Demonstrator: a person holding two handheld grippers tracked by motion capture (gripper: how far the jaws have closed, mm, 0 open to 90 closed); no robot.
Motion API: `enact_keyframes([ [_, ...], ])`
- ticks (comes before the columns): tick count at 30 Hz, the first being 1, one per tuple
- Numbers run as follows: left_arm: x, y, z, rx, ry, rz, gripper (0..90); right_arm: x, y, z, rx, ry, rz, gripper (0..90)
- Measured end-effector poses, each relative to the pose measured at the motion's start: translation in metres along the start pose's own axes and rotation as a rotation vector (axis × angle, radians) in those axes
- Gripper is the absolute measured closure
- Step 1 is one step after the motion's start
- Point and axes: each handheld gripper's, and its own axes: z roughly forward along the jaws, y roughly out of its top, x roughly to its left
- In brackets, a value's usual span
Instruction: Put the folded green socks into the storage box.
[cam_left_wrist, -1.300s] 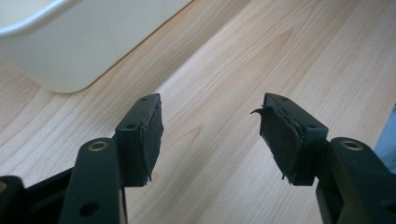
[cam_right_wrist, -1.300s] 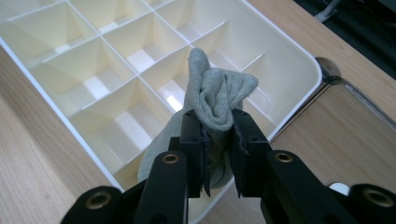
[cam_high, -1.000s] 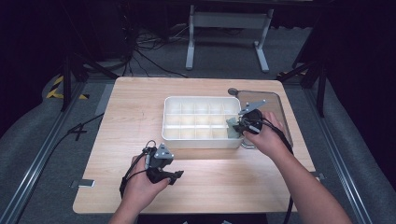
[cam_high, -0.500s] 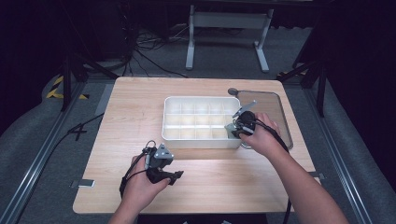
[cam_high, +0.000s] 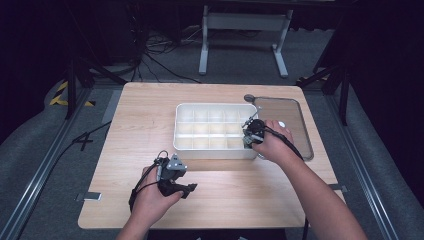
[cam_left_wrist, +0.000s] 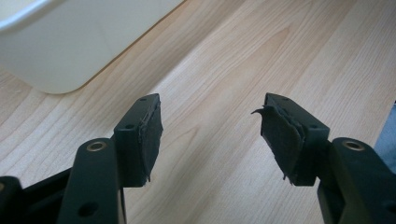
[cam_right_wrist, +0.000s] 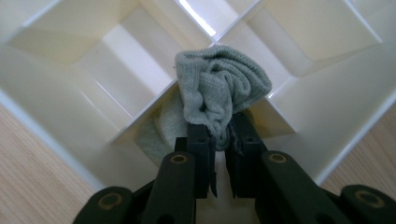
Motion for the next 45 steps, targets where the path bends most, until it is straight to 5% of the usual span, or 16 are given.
enact_keyframes([
  [11,0.0,0.0,0.0,0.002,-0.001,0.004,39.1,-0.006,0.009,0.007,0.087,0.044,0.042,81.8],
  [15,0.0,-0.001,-0.001,-0.01,-0.001,-0.002,38.9,-0.007,0.008,0.006,0.077,0.05,0.031,80.4],
  [19,0.001,-0.001,-0.002,-0.012,-0.003,-0.012,38.7,-0.005,0.008,0.002,0.072,0.048,0.036,76.4],
  [20,0.002,0.0,-0.002,-0.014,-0.005,-0.007,38.6,-0.004,0.009,-0.004,0.064,0.038,0.019,66.1],
  [21,0.002,0.0,-0.002,-0.014,-0.008,-0.007,38.6,-0.004,0.009,-0.008,0.037,0.028,0.024,59.0],
  [30,0.003,0.0,-0.004,-0.018,-0.006,-0.002,38.4,-0.01,-0.001,-0.049,-0.124,0.028,0.039,60.4],
  [38,0.002,-0.001,-0.004,-0.025,-0.014,-0.016,38.2,-0.005,-0.025,-0.085,-0.336,0.091,0.036,57.8],
  [45,0.002,-0.002,-0.011,-0.043,-0.031,-0.007,37.1,0.005,-0.045,-0.103,-0.44,0.136,0.023,54.9],
])
